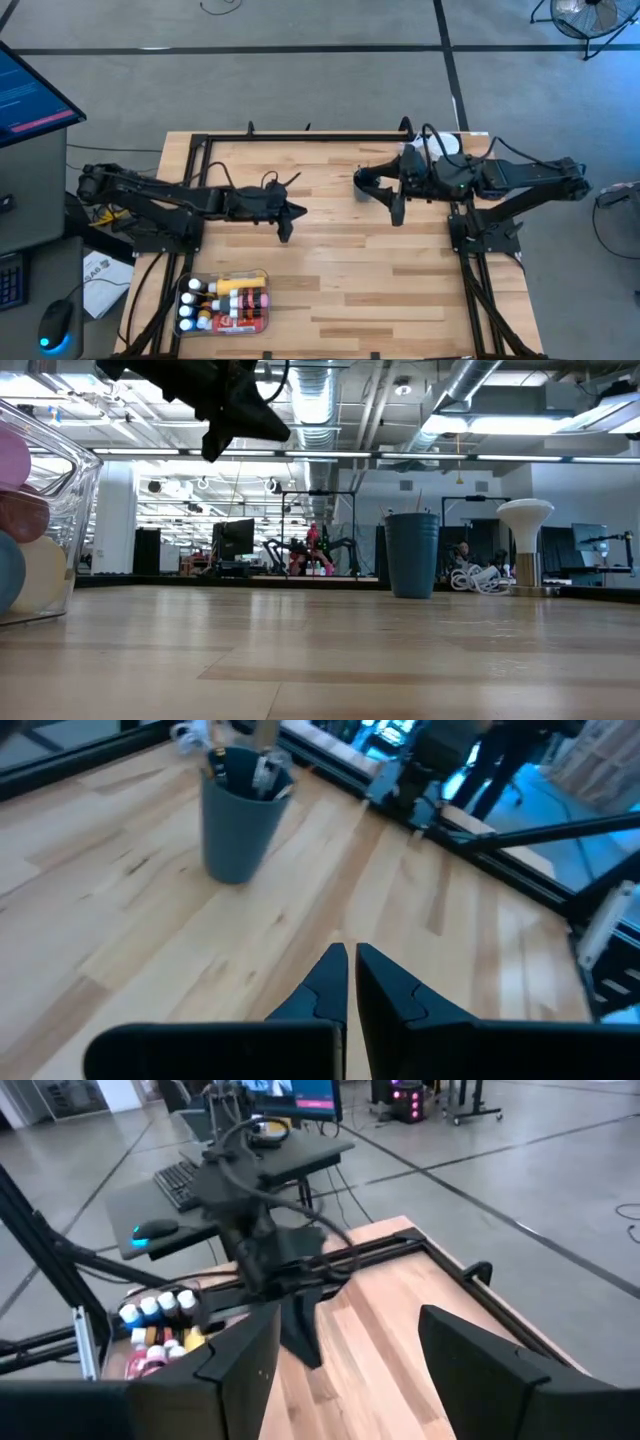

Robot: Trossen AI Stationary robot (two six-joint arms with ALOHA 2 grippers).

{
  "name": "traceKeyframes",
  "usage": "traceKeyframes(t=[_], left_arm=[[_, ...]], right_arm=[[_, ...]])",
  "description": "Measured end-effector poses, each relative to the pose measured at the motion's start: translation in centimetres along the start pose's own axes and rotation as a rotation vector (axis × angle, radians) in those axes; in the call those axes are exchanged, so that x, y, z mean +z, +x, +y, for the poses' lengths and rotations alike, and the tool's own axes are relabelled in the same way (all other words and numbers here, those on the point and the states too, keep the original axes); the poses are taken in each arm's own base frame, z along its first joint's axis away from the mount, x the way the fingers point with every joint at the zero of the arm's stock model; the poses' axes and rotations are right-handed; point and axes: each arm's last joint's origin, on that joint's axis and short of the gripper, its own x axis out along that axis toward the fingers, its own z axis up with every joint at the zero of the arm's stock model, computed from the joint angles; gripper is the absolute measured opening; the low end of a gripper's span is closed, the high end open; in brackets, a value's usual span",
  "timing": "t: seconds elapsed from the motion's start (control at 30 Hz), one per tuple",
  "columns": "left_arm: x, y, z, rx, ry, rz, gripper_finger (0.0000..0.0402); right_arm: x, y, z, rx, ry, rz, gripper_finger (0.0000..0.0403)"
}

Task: Pick & Place Paint Supplies
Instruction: Return to Home Position

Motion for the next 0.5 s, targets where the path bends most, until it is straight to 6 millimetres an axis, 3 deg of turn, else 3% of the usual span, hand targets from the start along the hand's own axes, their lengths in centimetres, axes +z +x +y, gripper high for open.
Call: traceKeyframes(t=[0.27, 0.5], left_arm=[[0.9, 0.4, 1.5, 0.026, -0.031, -0.011, 0.0], [0.9, 0.4, 1.6, 0.003, -0.033, 0.001, 0.0]], right_arm=[[-0.5, -0.8, 0.2, 0.003, 0.008, 0.043, 0.0232], [-0.8, -0.9, 0.2, -0.035, -0.006, 0.066, 0.0232]])
